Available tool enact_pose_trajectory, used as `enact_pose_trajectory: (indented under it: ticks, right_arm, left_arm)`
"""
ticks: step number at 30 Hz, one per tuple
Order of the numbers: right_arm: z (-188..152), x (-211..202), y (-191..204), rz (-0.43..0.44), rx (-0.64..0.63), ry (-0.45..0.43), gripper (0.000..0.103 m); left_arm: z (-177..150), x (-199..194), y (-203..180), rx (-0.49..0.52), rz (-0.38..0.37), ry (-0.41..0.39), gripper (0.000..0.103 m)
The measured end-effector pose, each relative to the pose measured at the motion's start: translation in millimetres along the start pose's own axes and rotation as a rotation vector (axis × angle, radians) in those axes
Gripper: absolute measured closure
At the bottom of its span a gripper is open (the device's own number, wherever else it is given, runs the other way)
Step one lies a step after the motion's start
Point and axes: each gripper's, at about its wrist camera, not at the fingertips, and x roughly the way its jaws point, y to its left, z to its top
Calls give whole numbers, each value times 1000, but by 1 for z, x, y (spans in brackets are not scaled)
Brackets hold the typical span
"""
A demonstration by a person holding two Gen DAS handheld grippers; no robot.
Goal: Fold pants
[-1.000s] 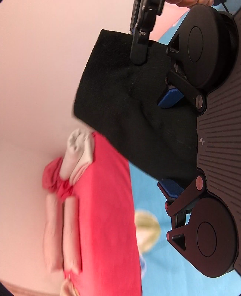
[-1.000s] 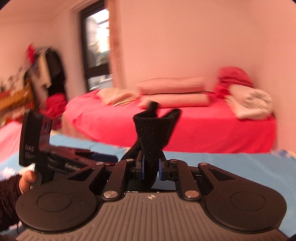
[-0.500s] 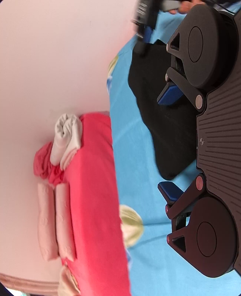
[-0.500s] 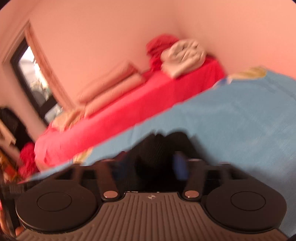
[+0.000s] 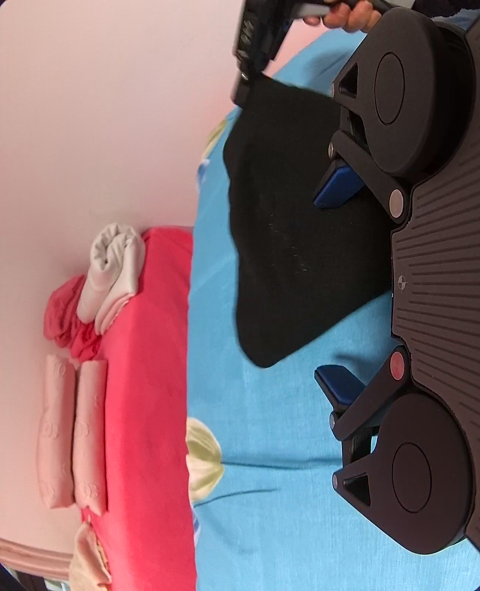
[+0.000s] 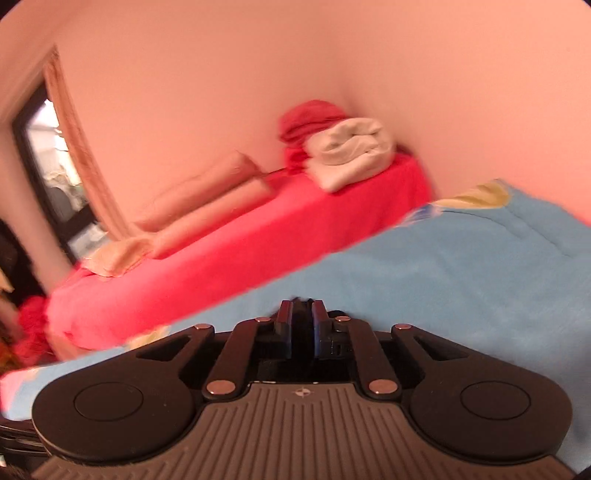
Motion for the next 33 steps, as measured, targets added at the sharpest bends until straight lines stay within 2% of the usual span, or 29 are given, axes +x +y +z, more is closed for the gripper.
enact_pose_trajectory:
  ticks: [2, 3, 4, 5, 6, 7, 9, 13, 15, 16, 18, 19, 21, 22, 23, 25, 27, 30, 33]
  right_arm:
    - [-15, 21, -4, -80, -48, 123, 89]
    - [-18, 19, -4, -100, -81, 98, 83]
    - [-17, 12, -1, -121, -101, 63, 67]
    - [-14, 3, 4, -161, -118, 8, 59]
    - [-12, -6, 12, -194, -156, -62, 56]
    - [-9, -12, 23, -192, -214, -114, 49]
    - [-6, -16, 47, -109, -306, -130, 41]
    - [-14, 8, 83, 132, -409, -9, 33]
    - [-19, 30, 81, 201, -370, 73, 33]
    - [-20, 41, 75, 200, -333, 111, 33]
    - [-18, 58, 54, 141, -258, 143, 53]
    - [-14, 59, 40, 139, -202, 130, 72]
    - [-2, 54, 11, 139, -38, 93, 73]
    - [1, 48, 1, 134, 13, 65, 57]
    - [4, 42, -4, 94, 14, 47, 28]
    - [5, 33, -4, -17, -55, 8, 13]
    - [5, 27, -8, -40, -87, 29, 11]
    - [3, 41, -18, 15, -55, 192, 6]
    - [-10, 56, -27, 72, 12, 325, 2]
  left_arm:
    - [-1, 8, -5, 17, 32, 41, 0]
    - [-2, 9, -5, 13, 35, 50, 0]
    - [-3, 7, -6, 9, 44, 48, 0]
    - [-2, 6, -6, 10, 53, 48, 0]
    - [-1, 5, -8, 14, 62, 49, 0]
    - [0, 5, -10, 21, 69, 50, 0]
    - [0, 6, -16, 40, 83, 47, 0]
    - [-5, 10, -28, 72, 128, 43, 0]
    - [-5, 10, -29, 78, 139, 43, 0]
    - [-4, 10, -29, 82, 140, 46, 0]
    - [-3, 10, -28, 82, 139, 53, 0]
    - [-3, 11, -28, 80, 140, 55, 0]
    - [-3, 11, -28, 84, 138, 57, 0]
    - [-3, 11, -28, 89, 143, 57, 0]
    - [-3, 11, -29, 95, 148, 57, 0]
    - [-2, 12, -30, 100, 153, 57, 0]
    - [-2, 13, -30, 100, 151, 59, 0]
    - [0, 17, -27, 82, 134, 67, 0]
    - [3, 29, -13, 7, 27, 119, 0]
